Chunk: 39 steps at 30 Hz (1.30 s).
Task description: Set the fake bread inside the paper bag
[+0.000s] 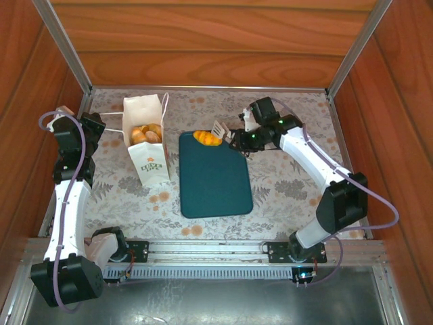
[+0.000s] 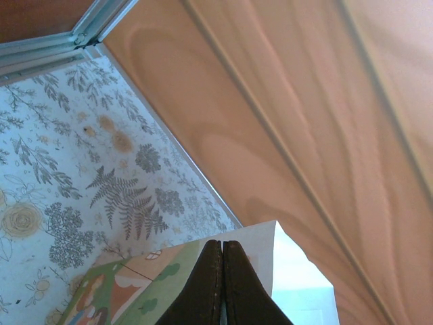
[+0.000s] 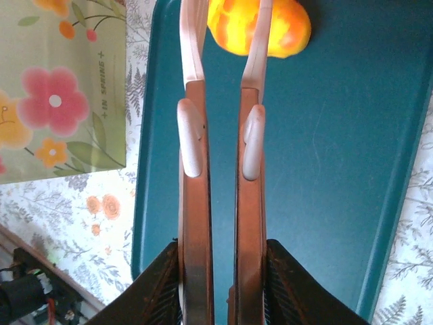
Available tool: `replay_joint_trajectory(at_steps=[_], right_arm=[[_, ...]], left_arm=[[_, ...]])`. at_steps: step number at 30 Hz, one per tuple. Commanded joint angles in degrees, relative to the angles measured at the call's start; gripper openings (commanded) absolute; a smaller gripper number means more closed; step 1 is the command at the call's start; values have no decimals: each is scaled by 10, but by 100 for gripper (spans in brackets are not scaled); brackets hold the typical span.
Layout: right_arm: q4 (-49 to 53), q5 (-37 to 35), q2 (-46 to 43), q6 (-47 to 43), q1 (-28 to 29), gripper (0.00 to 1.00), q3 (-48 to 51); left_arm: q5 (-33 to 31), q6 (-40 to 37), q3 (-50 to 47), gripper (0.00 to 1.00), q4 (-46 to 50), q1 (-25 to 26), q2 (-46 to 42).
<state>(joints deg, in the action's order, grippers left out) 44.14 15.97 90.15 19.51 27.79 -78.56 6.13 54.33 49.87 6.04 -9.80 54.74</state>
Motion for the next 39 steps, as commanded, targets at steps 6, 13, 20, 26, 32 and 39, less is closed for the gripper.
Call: replay_joint_trajectory(at_steps=[6,13,20,26,32,39], right_arm=[[-15,-43,46,0,-3,31,-14],[-29,-41,89,13,-11,30,-13],[-27,3,81,21,-11,29,-4],[-37,53,58,43,-10,29,23],[-44,96,26,63,-5,29,55],[-42,118,-12,77,12,29,83]], left_arm=[[0,3,16,0,-1,-4,-4],[-1,3,16,0,-1,-3,-4],[-2,3,14,0,-4,-3,-3],[-2,3,14,0,-7,-4,-1],[-3,3,14,0,-7,-4,-1],[-2,4,15,0,-8,-4,1]])
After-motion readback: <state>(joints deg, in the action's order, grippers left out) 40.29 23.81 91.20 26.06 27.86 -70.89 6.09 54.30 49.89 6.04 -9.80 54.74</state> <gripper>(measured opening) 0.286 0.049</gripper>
